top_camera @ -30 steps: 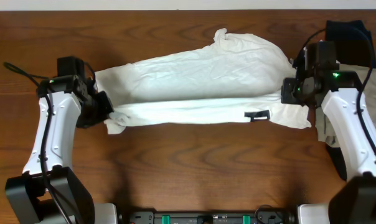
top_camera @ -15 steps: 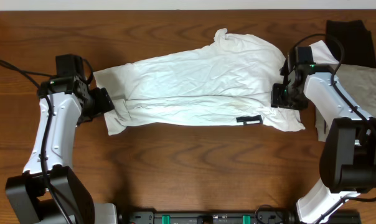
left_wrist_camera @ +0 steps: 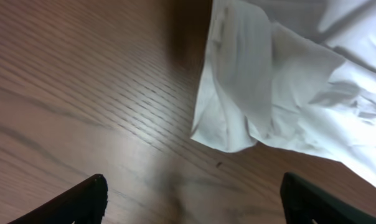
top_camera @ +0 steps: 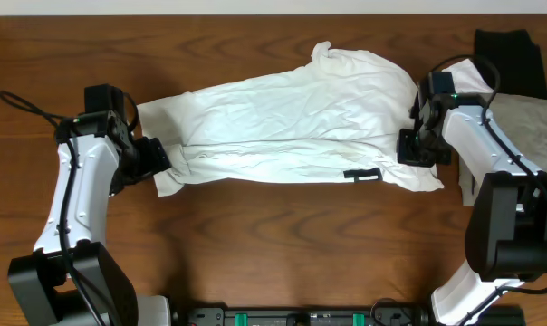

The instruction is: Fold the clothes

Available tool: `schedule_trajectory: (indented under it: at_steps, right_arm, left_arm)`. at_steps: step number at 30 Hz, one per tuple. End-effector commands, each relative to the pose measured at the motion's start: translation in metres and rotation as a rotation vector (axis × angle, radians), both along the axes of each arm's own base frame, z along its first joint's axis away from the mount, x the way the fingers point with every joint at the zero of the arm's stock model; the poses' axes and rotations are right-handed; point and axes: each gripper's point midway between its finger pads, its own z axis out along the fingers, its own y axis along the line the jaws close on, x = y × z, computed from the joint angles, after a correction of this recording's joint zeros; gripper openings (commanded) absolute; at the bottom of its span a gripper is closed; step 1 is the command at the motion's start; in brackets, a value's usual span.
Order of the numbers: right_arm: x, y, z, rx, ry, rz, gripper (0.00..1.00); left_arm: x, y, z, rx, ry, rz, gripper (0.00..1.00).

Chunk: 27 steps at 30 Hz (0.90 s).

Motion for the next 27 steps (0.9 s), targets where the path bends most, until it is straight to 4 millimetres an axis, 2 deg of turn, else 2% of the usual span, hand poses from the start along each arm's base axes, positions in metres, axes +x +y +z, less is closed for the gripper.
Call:
schedule_trajectory:
  at_steps: [1, 7, 12, 15, 21, 23, 27]
  right_arm:
    - [0.000, -0.008, 0.003, -0.034, -0.011, -0.012, 0.02]
    - [-0.004, -0.008, -0.002, -0.031, -0.004, -0.012, 0.04]
    - [-0.010, 0.012, -0.005, 0.079, 0.014, 0.038, 0.03]
    - [-0.014, 0.013, -0.011, 0.085, 0.022, 0.038, 0.04]
    - [-0.017, 0.012, -0.038, 0.081, -0.023, 0.040, 0.07]
    - [-0.018, 0.011, -0.048, 0.074, -0.043, 0.040, 0.13]
    - [-0.033, -0.007, -0.064, -0.027, -0.033, -0.013, 0.14]
  left_arm:
    - [-0.011, -0.007, -0.010, -0.039, 0.036, 0.006, 0.91]
    - [-0.019, -0.009, -0.017, -0.048, 0.065, 0.006, 0.91]
    - [-0.019, -0.009, -0.017, -0.047, 0.064, 0.006, 0.92]
    - [-0.019, -0.009, -0.017, -0.047, 0.064, 0.006, 0.92]
    - [-0.020, -0.009, -0.017, -0.048, 0.067, 0.006, 0.92]
    - [-0.021, -0.009, -0.017, -0.049, 0.072, 0.006, 0.92]
    - [-0.023, -0.010, -0.017, -0.051, 0.081, 0.006, 0.93]
